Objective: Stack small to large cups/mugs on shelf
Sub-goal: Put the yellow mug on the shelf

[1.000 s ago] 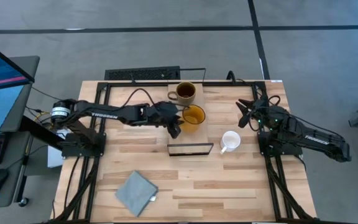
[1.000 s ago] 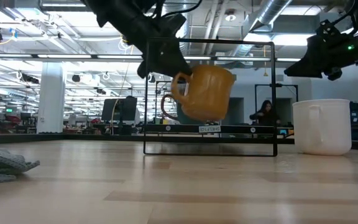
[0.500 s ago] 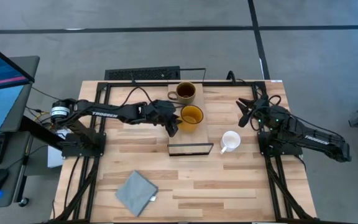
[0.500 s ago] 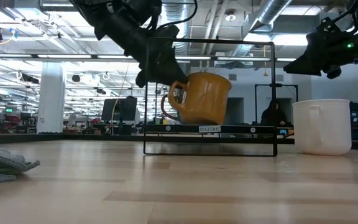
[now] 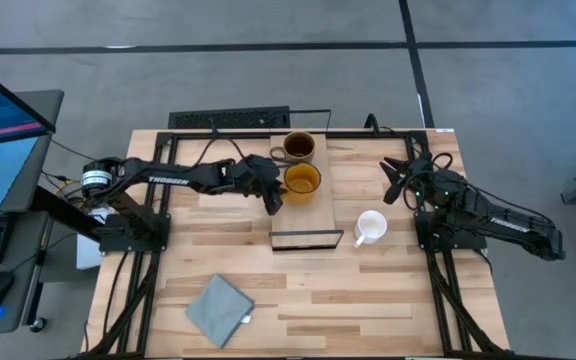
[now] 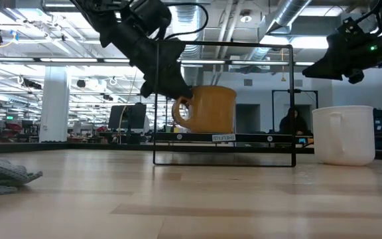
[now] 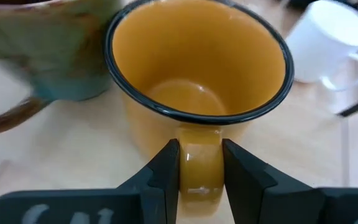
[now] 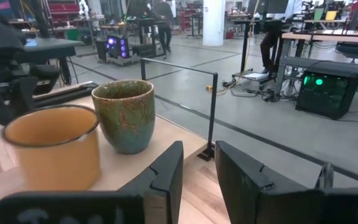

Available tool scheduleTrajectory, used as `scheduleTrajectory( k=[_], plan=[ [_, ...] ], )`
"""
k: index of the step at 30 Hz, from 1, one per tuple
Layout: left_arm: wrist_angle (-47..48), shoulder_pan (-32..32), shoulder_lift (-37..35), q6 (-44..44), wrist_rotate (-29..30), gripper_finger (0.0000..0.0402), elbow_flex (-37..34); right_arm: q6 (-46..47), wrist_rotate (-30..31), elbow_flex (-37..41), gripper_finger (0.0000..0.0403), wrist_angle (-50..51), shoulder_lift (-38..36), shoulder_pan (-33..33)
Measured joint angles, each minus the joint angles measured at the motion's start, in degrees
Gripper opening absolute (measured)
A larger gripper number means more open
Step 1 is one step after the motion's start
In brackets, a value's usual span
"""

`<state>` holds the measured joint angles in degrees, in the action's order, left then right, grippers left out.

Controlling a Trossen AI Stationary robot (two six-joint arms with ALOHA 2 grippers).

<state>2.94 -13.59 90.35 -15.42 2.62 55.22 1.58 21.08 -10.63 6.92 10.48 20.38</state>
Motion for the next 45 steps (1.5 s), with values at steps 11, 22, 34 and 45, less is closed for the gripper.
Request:
scheduleTrajectory(
  k=[11, 22, 34, 45],
  plan=[
    [1.20, -1.19, 0.11, 3.93, -5.49, 0.0083, -0.02, 1.92, 0.02, 0.00, 0.0118, -3.57, 0.00, 0.02],
    [3.47, -3.82, 0.13, 10.30, -13.29, 0.0083, -0.02, 3.13, 0.02, 0.00, 0.0118, -4.70, 0.02, 0.01],
    [4.44, -8.99, 0.15, 16.29, -18.11, 0.0084, -0.02, 2.99, 0.02, 0.00, 0.0118, -5.38, 0.02, 0.01],
    [5.62, -9.91, 0.32, 20.88, -21.79, 0.0084, -0.02, 2.99, 0.04, 0.00, 0.0118, -5.73, 0.00, 0.00]
  ],
)
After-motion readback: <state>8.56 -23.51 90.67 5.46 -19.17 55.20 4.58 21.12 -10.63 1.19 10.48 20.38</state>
